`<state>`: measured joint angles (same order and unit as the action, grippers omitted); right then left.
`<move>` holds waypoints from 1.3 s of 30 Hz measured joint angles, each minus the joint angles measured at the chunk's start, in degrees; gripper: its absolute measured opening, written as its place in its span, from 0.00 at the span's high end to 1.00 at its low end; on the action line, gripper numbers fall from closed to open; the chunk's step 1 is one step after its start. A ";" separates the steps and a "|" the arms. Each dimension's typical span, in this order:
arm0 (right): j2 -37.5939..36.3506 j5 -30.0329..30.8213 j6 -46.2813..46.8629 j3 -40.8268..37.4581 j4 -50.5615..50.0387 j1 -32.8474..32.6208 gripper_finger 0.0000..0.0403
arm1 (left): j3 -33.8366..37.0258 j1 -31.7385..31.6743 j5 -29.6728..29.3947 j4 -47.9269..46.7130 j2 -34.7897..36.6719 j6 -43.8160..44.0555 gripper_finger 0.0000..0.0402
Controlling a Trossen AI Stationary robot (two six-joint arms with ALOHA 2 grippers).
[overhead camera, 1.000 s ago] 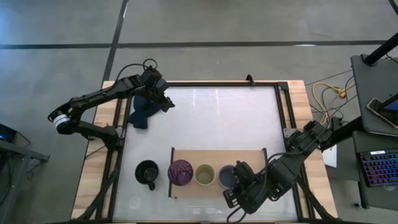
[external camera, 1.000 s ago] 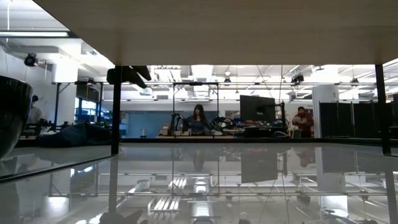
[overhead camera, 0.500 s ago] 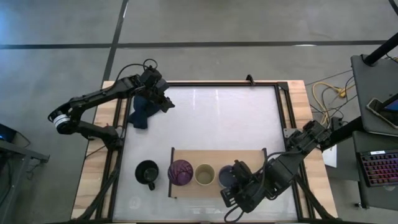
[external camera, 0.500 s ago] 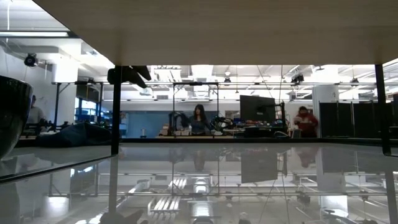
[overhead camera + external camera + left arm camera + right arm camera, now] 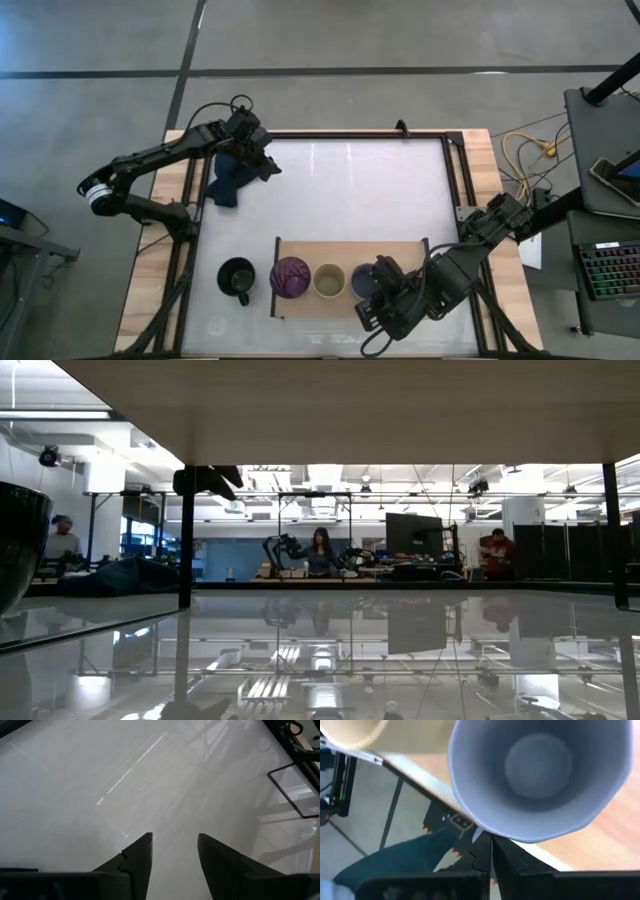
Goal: Stack small to large cups/mugs on shelf
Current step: Put the gray mug on the shelf, then put the black mug on the shelf
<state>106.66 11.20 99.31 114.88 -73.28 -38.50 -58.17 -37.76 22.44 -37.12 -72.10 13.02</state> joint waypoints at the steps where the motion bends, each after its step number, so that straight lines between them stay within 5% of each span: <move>1: -0.05 0.74 -0.26 0.07 -0.08 0.00 0.98 | 0.00 0.00 0.02 -0.05 0.07 0.02 0.64; 14: -1.11 0.99 -5.25 2.36 -0.29 -0.12 0.98 | 0.00 0.00 0.04 -2.63 1.85 0.04 0.64; 20: -3.15 6.90 -4.23 4.03 -3.21 -0.98 0.96 | 0.68 0.09 -0.05 -5.56 4.00 -2.41 0.64; 32: -5.64 7.57 -6.81 5.89 -10.20 -0.98 0.69 | 0.66 0.43 -0.22 -11.47 15.72 -5.14 0.62; 39: -9.93 18.24 -10.47 5.87 -16.99 -0.91 0.55 | 0.79 2.85 -0.33 -27.93 24.86 -5.83 0.57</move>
<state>96.73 29.44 88.85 120.75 -90.28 -39.41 -57.38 -34.91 22.11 -65.05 -47.24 7.19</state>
